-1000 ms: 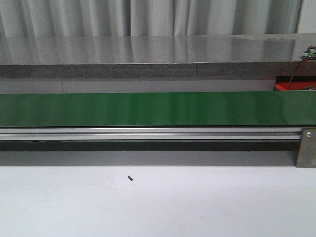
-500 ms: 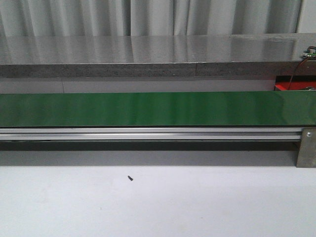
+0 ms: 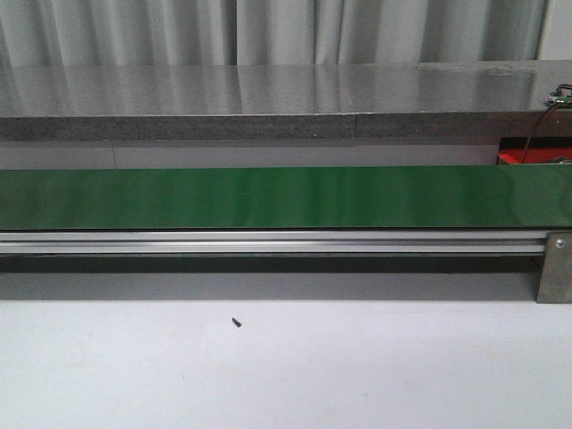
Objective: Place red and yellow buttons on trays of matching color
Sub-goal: 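Grasp the red push-button with the left gripper and lift it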
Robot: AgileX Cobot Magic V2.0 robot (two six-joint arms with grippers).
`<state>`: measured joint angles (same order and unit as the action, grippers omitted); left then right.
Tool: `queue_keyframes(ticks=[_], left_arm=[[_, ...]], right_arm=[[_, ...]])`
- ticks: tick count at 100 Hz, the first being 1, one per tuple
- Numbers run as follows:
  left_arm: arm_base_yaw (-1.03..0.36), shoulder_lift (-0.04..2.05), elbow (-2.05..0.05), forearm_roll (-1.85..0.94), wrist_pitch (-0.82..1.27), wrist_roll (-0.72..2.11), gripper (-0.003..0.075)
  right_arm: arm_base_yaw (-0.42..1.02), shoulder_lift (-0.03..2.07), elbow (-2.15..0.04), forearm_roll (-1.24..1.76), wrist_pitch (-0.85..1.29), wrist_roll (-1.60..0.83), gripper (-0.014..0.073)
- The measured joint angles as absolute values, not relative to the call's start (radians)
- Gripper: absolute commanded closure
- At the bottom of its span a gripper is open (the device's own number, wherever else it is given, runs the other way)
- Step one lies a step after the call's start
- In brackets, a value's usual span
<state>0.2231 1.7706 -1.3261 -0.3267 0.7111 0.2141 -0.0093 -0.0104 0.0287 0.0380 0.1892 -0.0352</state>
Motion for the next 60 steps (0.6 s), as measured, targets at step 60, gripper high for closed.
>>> queue_keyframes(ticks=[60], left_arm=[[0.345,1.479,-1.218,-0.29,0.671,0.174,0.0061]], right_arm=[[-0.009,-0.01,0.029,0.038,0.189,-0.035,0.0662]])
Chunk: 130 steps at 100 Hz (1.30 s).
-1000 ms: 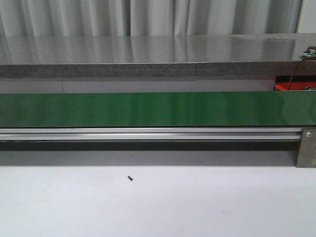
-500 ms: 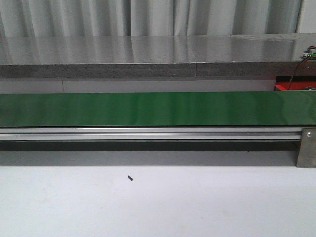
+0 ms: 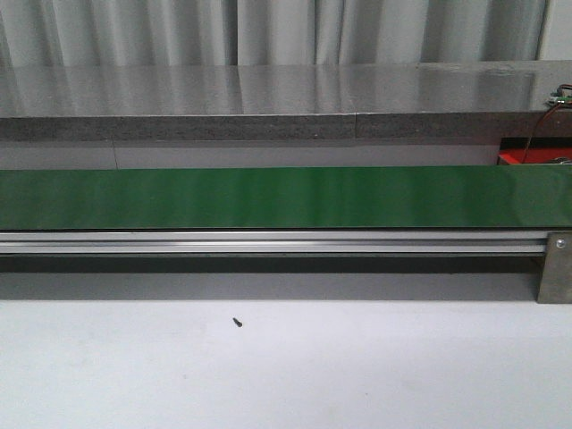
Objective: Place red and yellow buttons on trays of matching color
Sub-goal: 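Grasp the red push-button with the left gripper and lift it, then lower the red button onto the belt's near end and open left gripper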
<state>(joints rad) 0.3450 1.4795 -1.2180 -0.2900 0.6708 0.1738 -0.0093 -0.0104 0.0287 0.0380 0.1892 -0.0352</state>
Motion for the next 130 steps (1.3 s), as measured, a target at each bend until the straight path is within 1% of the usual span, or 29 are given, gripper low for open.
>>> queue_keyframes(ticks=[19,31,45,68,91,111,121,130], left_arm=[[0.518,1.372,-1.039,-0.15,0.611,0.046,0.0061],[0.649,1.361,-0.958,-0.126,0.551,0.0,0.0061],[0.745,1.37,-0.91,-0.12,0.469,-0.046,0.0061],[0.765,1.473,-0.906,-0.119,0.354,-0.055,0.0061],[0.765,1.619,-0.917,-0.116,0.345,-0.055,0.0061],[0.765,1.696,-0.955,-0.104,0.345,-0.055,0.0064],[0.765,1.72,-0.983,-0.1,0.345,-0.055,0.0099],[0.765,1.736,-0.999,-0.097,0.345,-0.055,0.0146]], right_arm=[[-0.009,-0.01,0.029,0.038,0.189,-0.035,0.0662],[-0.009,-0.01,0.029,0.038,0.189,-0.035,0.0662],[-0.009,-0.01,0.029,0.038,0.189,-0.035,0.0662],[-0.009,-0.01,0.029,0.038,0.189,-0.035,0.0662],[-0.009,-0.01,0.029,0.038,0.189,-0.035,0.0662],[-0.009,-0.01,0.029,0.038,0.189,-0.035,0.0662],[-0.009,-0.01,0.029,0.038,0.189,-0.035,0.0662],[-0.009,-0.01,0.029,0.038,0.189,-0.035,0.0662]])
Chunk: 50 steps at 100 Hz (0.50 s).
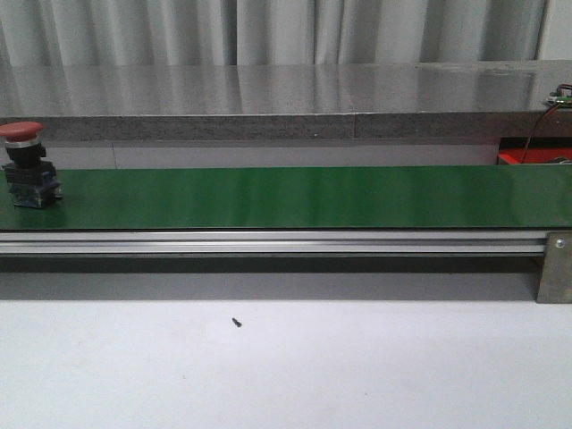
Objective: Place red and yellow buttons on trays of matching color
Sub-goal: 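Lower the red button onto the belt's near end and open left gripper, then grasp a yellow push-button on the table with the left gripper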
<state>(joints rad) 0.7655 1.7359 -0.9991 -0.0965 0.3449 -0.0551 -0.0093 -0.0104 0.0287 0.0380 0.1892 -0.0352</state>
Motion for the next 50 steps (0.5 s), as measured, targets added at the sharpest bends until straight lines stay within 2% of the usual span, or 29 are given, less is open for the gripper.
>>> queue_keyframes(ticks=[26,33,50], left_arm=[[0.765,1.756,-1.002,-0.097,0.343,-0.056,0.024],[0.765,1.756,-1.003,-0.097,0.339,-0.057,0.0307],[0.765,1.756,-1.003,-0.097,0.333,-0.06,0.0535]], right_arm=[[-0.009,-0.01,0.029,0.038,0.189,-0.035,0.0662],[-0.009,-0.01,0.029,0.038,0.189,-0.035,0.0662],[-0.009,-0.01,0.029,0.038,0.189,-0.035,0.0662]])
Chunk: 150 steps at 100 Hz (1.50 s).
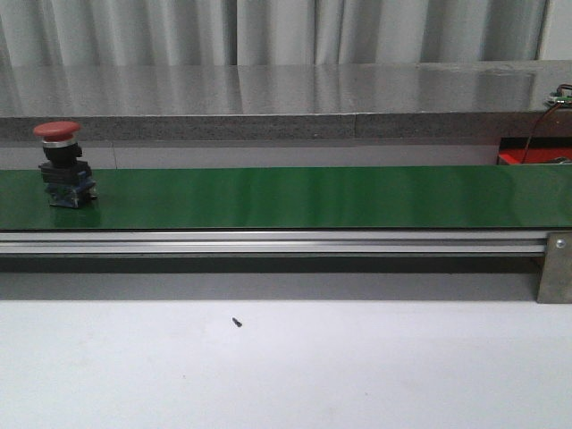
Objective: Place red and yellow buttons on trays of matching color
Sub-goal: 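Grasp a yellow push-button on the table with the left gripper, then lower the yellow button onto the belt and open the left gripper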
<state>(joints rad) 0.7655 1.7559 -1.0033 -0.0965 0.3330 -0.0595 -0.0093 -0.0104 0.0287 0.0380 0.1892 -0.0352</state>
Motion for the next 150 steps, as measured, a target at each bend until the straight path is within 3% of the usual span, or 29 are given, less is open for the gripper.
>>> queue_keyframes(ticks=[14,49,79,115,150], left_arm=[[0.765,1.753,-1.003,-0.097,0.333,-0.06,0.0619],[0.755,1.561,-1.003,-0.118,0.39,-0.081,0.062],[0.556,1.415,-1.003,-0.131,0.425,-0.083,0.062],[0.286,1.508,-1.142,-0.13,0.526,-0.068,0.062],[0.183,1.685,-1.269,-0.13,0.626,-0.045,0.0613]], right_arm=[[-0.009,-0.01,0.029,0.038,0.189,-0.035,0.0662],[-0.009,-0.01,0.029,0.038,0.189,-0.035,0.0662],[-0.009,-0.01,0.029,0.038,0.189,-0.035,0.0662],[-0.009,-0.01,0.029,0.038,0.189,-0.035,0.0662],[-0.009,-0.01,0.029,0.038,0.189,-0.035,0.0662]])
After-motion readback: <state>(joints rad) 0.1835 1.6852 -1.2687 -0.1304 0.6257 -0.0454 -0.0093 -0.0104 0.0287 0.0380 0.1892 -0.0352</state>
